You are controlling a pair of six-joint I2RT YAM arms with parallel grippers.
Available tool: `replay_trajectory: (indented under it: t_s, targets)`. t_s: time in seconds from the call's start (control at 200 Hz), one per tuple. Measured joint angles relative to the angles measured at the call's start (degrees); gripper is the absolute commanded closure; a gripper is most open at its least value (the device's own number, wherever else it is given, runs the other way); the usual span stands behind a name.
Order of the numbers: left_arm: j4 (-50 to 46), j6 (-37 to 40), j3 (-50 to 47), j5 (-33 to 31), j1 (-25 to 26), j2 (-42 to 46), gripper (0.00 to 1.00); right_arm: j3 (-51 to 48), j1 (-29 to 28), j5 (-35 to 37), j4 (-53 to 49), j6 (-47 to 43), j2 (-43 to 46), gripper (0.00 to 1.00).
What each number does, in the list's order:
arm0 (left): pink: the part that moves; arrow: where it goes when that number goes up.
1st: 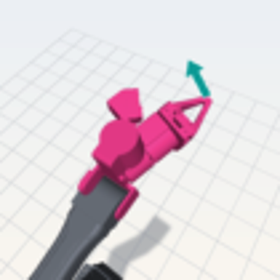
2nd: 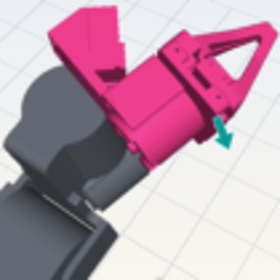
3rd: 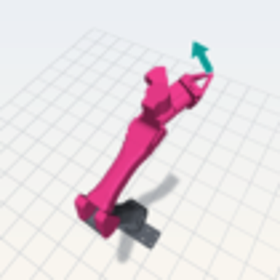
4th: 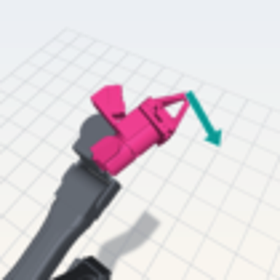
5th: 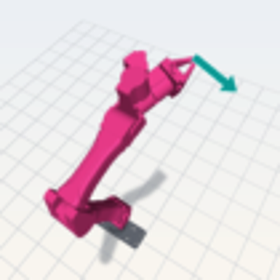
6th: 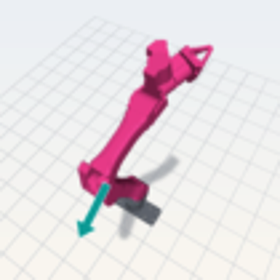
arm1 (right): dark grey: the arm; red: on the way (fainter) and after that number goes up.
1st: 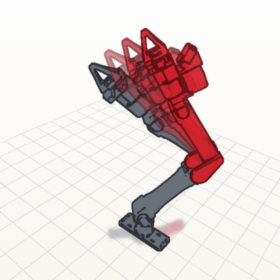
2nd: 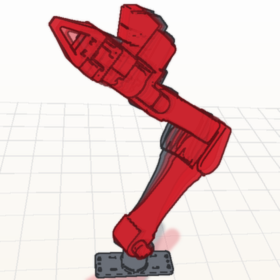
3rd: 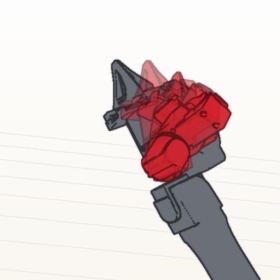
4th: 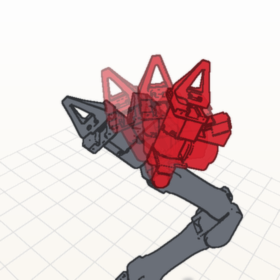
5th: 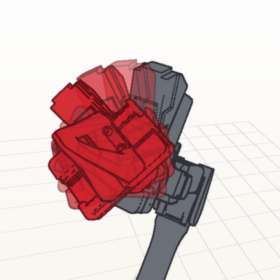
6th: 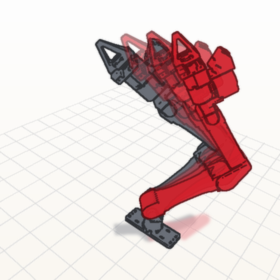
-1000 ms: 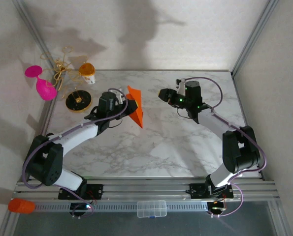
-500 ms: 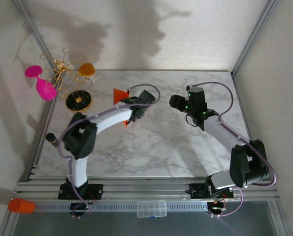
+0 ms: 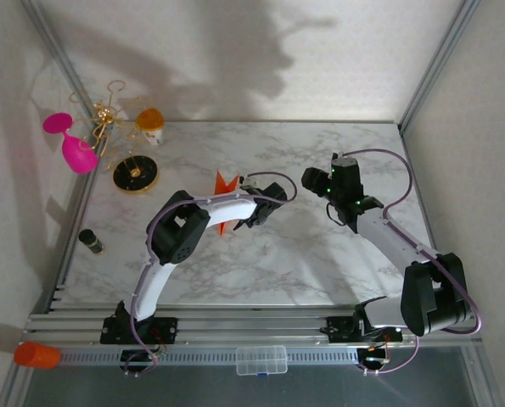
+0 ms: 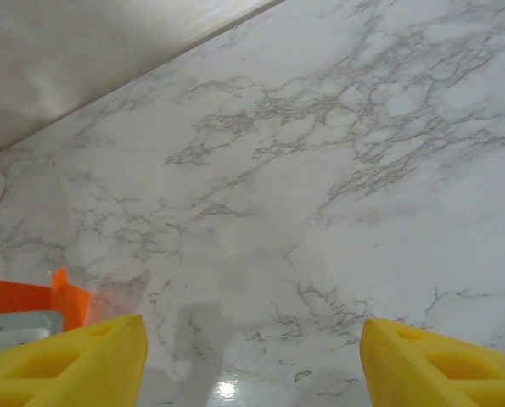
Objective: Fold a paper plane with a square sheet of paper (pick it up from the middle)
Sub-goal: Turn over the paper at the center of the table.
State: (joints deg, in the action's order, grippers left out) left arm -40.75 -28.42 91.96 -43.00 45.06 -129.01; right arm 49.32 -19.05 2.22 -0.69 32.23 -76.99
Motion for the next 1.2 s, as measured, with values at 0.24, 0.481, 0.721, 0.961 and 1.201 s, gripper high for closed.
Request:
replay_trajectory:
  t_s: [0.24,0.481,0.721,0.961,1.201]
  targets:
    - [0.13,-1.60,0.28,2.40,0.13,-1.11,0.74,-0.04,0.28,0.17,0.02,0.70,0.00,0.33]
    - [1.16,-3.30,0.74,8.96,0.37,0.20,0.69,-0.07,0.48,0.13,0.04,1.70,-0.02,0.33]
    - [3.87,-6.34,0.94,19.96,3.74,4.72,0.60,-1.31,0.92,-0.31,1.29,2.82,-0.02,0.33]
    - [11.52,-9.20,-3.04,33.20,4.61,15.47,0.49,-3.04,2.10,-0.94,2.14,4.50,0.00,0.33]
    - [17.62,-8.87,-11.06,37.86,1.68,26.71,0.40,-3.48,2.69,-5.68,2.91,5.81,-0.26,0.33]
